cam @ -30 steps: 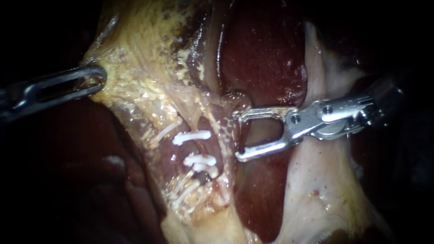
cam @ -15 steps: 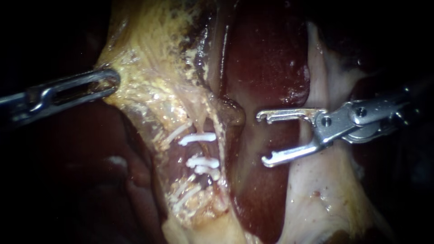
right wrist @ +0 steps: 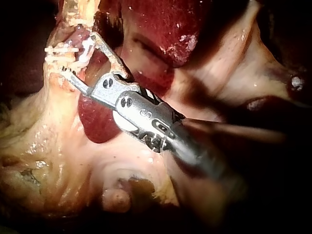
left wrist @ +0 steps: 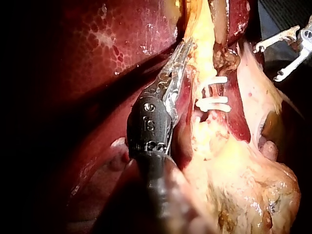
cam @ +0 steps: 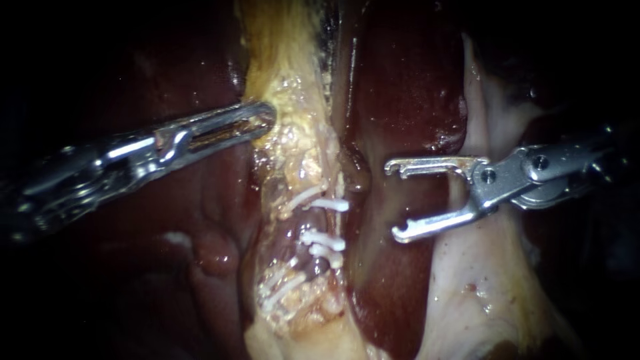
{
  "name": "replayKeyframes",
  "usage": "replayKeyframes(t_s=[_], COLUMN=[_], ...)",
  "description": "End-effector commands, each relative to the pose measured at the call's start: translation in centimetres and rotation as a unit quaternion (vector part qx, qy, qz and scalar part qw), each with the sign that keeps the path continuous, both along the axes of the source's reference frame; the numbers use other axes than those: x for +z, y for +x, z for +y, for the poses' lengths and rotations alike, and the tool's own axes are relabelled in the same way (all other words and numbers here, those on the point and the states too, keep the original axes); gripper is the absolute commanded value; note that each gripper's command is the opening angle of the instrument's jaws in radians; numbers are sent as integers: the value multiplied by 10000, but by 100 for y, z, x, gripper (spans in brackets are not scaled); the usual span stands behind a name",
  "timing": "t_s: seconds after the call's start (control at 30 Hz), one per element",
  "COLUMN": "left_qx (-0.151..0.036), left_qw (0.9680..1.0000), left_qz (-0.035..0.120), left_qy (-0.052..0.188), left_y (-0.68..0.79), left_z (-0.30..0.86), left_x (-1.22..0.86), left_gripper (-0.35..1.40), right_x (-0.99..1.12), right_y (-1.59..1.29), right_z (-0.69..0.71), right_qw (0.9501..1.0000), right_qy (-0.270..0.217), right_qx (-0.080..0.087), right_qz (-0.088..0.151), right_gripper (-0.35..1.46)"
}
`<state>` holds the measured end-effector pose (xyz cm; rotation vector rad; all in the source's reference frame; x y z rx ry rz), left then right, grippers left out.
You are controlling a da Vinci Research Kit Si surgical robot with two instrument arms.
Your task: Going back third clip right tube
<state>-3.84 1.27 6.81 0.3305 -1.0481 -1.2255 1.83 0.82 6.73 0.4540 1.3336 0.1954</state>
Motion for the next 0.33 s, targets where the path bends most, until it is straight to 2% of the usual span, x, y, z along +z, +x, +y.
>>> replayKeyframes(t_s=[0.03,0.17,0.33], left_qx=[-1,-29,-28], left_qw=[10000,10000,10000], left_qz=[5,30,29], left_qy=[0,10,12], left_y=[2,6,5], left_z=[0,2,0], left_x=[-3,-14,-18], left_gripper=[-35,-35,-35], right_x=[-1,-2,-2], right_y=[0,-1,-1], right_z=[1,2,2], right_qw=[10000,10000,10000], right_qy=[6,12,14], right_qx=[8,20,23], right_qz=[8,17,16], right_gripper=[60,60,60])
